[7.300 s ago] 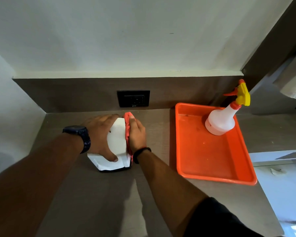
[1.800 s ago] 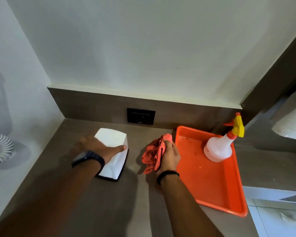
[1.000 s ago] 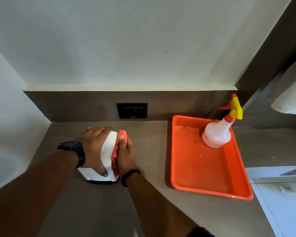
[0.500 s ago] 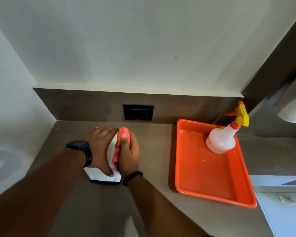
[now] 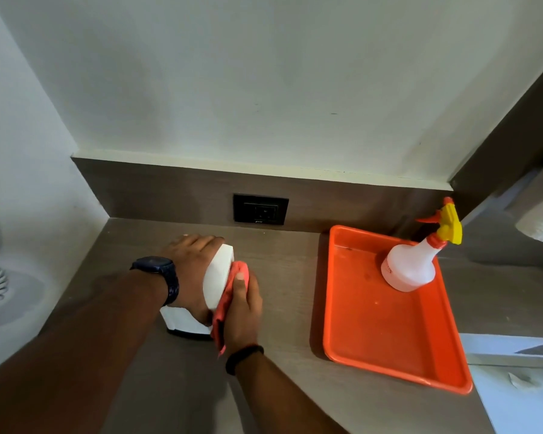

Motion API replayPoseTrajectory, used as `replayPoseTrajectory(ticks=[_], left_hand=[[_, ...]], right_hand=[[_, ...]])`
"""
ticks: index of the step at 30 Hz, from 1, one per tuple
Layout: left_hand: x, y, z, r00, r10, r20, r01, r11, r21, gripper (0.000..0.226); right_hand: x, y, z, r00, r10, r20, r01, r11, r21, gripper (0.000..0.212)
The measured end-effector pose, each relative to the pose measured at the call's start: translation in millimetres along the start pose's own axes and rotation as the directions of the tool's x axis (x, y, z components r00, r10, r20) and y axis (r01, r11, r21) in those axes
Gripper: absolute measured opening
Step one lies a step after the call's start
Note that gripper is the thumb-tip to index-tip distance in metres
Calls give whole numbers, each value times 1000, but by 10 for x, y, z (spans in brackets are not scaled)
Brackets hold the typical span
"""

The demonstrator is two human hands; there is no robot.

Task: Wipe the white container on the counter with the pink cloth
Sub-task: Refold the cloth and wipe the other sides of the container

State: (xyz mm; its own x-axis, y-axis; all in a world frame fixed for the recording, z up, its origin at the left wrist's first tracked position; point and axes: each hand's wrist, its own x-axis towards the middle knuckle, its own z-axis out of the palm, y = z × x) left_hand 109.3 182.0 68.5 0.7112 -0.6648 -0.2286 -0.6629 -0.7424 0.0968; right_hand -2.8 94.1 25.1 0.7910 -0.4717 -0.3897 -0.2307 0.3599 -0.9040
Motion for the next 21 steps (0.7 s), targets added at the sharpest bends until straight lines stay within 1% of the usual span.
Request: replayPoseTrajectory(ticks=[2,4,5,7,9,12,15,16,19,21], left_hand=[[-19,-8,-7,1000,13,-7,-14,1000,-4,136],[-34,-7,-21,1000,18,-17,-18,1000,-10,132],[-40,-2,-32,1000,18,-19,-19,1000,-8,129],[-32,16,-58,1000,16,-2,-16,1000,4,127],[-28,28,-74,1000,7,14,-7,1000,4,133],[-47,37,-95,1000,3,25,-3,1000,-4,138],[-53,42,-115,999,16,39,-15,1000,-27,136],[-54,43,-122,999,24,33,-23,999,-30,134],[-70,42,-125,999,28,22,-27,999,-19,133],[-77,39,-112,1000,23,-9,-23,1000,-18,132]], right_hand=[[85,-128,35,996,-87,-4,87,996,-33,47],[220,-253,63,989,-148,20,149,984,-98,42],[289,-289,67,991,-134,28,136,985,-108,39],[372,-297,48,998,-62,13,63,995,-76,40],[356,-207,18,1000,26,-3,-26,999,-45,44],[160,17,-12,997,74,-18,-74,997,7,43],[-12,100,11,999,24,-31,-23,1000,13,33],[-20,65,29,999,-12,-33,13,1000,6,34],[111,-113,70,995,-96,-41,95,995,-43,50],[241,-201,80,995,-95,-31,92,993,-77,45]])
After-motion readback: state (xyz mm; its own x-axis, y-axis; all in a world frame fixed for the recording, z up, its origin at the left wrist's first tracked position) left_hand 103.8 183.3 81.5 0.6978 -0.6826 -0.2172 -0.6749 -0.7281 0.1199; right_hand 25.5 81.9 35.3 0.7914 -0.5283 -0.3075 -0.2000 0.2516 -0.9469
